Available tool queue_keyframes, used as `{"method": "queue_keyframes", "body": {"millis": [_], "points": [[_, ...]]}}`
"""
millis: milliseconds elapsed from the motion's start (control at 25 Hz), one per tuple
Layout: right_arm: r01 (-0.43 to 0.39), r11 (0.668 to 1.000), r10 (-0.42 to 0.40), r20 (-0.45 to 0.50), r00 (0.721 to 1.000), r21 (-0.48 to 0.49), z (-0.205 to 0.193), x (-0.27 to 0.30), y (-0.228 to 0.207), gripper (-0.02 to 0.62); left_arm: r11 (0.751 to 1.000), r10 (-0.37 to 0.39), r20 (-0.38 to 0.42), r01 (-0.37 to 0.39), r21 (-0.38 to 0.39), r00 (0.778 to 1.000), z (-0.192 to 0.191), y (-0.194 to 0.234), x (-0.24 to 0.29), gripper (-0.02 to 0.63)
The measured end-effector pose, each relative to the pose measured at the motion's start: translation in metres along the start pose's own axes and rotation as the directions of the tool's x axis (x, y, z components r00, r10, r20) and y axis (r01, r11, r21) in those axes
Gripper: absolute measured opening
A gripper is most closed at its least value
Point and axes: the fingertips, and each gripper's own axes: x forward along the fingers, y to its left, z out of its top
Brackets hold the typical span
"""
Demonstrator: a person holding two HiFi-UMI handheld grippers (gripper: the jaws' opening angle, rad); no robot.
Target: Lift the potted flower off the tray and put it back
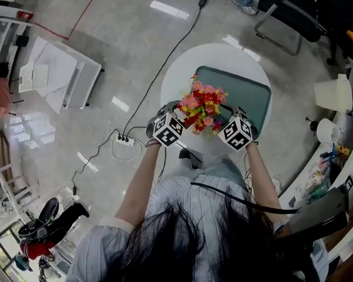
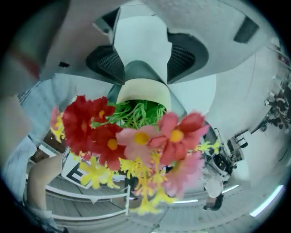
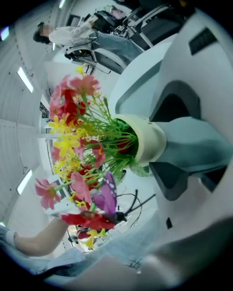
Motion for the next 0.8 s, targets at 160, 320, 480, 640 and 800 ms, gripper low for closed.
{"method": "queue_keyframes", "body": {"millis": [160, 320, 480, 640, 800], "points": [[0.044, 0.993, -0.049, 0.045, 0.998, 0.106, 0.001, -0.018, -0.003, 0.284, 0.995, 0.016, 0.054, -0.011, -0.103, 0.998, -0.014, -0.002, -0.022, 0.295], [0.075, 0.97, -0.102, 0.106, 0.989, 0.232, 0.004, -0.035, -0.001, 0.284, 0.983, 0.061, 0.122, -0.039, -0.179, 0.991, -0.022, -0.004, -0.047, 0.293], [0.122, 0.943, -0.176, 0.155, 0.972, 0.309, 0.006, -0.055, 0.0, 0.282, 0.97, 0.104, 0.209, -0.053, -0.237, 0.972, -0.012, -0.008, -0.072, 0.293], [0.144, 0.911, -0.236, 0.203, 0.95, 0.385, 0.016, -0.071, 0.011, 0.273, 0.961, 0.127, 0.279, -0.049, -0.273, 0.952, -0.011, -0.016, -0.09, 0.293], [0.171, 0.888, -0.294, 0.239, 0.925, 0.427, 0.028, -0.085, 0.026, 0.234, 0.956, 0.143, 0.343, -0.04, -0.291, 0.928, -0.009, -0.021, -0.11, 0.293]]}}
